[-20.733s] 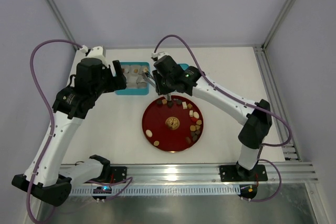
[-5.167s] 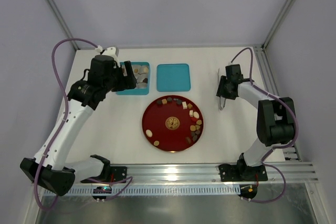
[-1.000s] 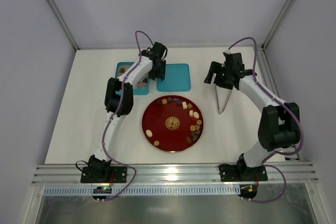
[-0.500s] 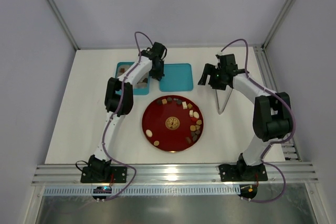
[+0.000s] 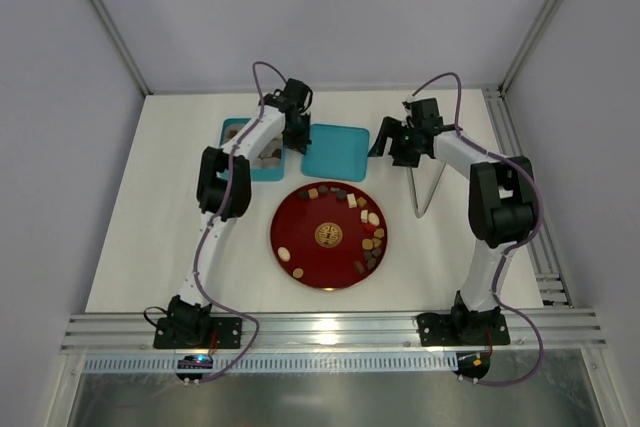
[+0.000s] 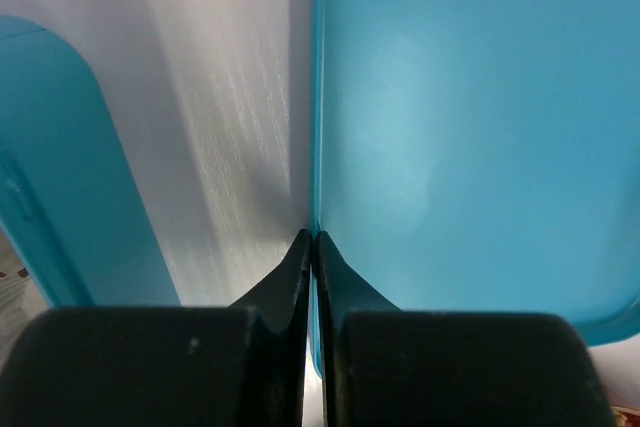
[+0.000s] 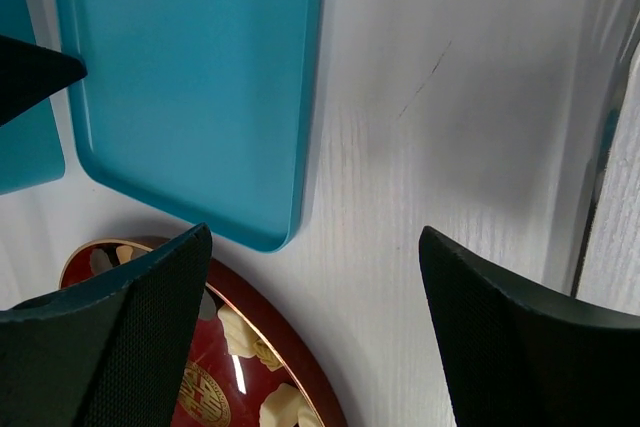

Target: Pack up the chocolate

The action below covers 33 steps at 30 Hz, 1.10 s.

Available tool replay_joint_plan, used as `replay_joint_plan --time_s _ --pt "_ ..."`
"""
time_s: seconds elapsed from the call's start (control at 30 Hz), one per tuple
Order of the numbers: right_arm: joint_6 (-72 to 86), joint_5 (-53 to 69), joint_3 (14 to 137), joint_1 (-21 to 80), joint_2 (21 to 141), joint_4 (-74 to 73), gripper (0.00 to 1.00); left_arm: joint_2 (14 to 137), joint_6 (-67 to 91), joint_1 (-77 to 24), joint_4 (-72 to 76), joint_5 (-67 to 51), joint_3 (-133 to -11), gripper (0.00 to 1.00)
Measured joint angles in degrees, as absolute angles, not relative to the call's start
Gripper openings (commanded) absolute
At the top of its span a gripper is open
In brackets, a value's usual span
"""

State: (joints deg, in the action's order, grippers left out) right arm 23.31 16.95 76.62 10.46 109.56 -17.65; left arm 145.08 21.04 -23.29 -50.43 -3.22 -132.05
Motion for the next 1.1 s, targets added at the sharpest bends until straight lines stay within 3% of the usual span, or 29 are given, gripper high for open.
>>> replay_joint_plan --time_s 1.1 --pt "32.64 21.54 78.24 12.93 115.68 -15.03 0.8 142.12 27.29 -21.12 -50.83 -12.05 -131.9 0.0"
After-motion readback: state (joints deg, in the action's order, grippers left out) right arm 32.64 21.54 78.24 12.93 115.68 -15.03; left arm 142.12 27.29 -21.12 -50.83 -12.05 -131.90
